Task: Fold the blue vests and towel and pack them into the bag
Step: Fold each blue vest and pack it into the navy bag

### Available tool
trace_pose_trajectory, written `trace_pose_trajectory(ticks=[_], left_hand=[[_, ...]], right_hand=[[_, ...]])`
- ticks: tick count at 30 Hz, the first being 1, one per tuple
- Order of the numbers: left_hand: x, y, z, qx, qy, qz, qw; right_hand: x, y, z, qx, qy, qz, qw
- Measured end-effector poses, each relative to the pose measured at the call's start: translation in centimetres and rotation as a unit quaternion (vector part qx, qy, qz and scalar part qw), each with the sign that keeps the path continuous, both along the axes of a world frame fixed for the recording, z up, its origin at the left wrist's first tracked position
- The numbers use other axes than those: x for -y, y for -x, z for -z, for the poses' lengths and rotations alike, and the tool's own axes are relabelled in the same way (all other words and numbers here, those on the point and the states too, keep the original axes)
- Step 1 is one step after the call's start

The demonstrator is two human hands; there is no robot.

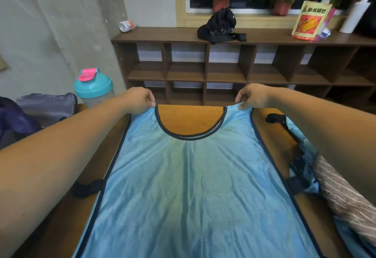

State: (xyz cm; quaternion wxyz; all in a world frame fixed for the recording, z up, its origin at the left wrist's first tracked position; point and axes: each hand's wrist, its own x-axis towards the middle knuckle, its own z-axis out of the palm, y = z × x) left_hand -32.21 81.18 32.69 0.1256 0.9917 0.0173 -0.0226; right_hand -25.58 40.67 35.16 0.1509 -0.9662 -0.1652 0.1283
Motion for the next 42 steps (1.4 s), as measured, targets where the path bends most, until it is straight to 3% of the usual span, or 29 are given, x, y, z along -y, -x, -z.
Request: trace_pose_trajectory(ticks=[4, 11, 19, 32, 42], left_hand=[[0.1, -0.6, -0.6, 0.014, -0.015, -0.002, 1.0], [0.6, -1.1, -2.0, 0.142, 0.026, -0.047, 0.988], [1.6, 2.7, -6.8, 0.176, 0.016, 0.005, 0.984], [3.4, 20.0, -13.2, 0.226, 0.063, 0.101, 0.967], [4.4, 34.9, -11.5, 0.197, 0.136, 0.143, 0.96]], right_hand=[[0.1, -0.2, -0.4, -0.011, 0.006, 0.007, 1.0], [0.6, -1.0, -2.6, 0.098, -0.071, 0.062, 0.991], [1.8, 3.4, -7.1, 0.121, -0.109, 0.026, 0.986], [3.5, 20.5, -11.9, 0.104, -0.127, -0.073, 0.984], [6.3, 35.6, -9.6, 0.095, -0.182, -0.112, 0.972]])
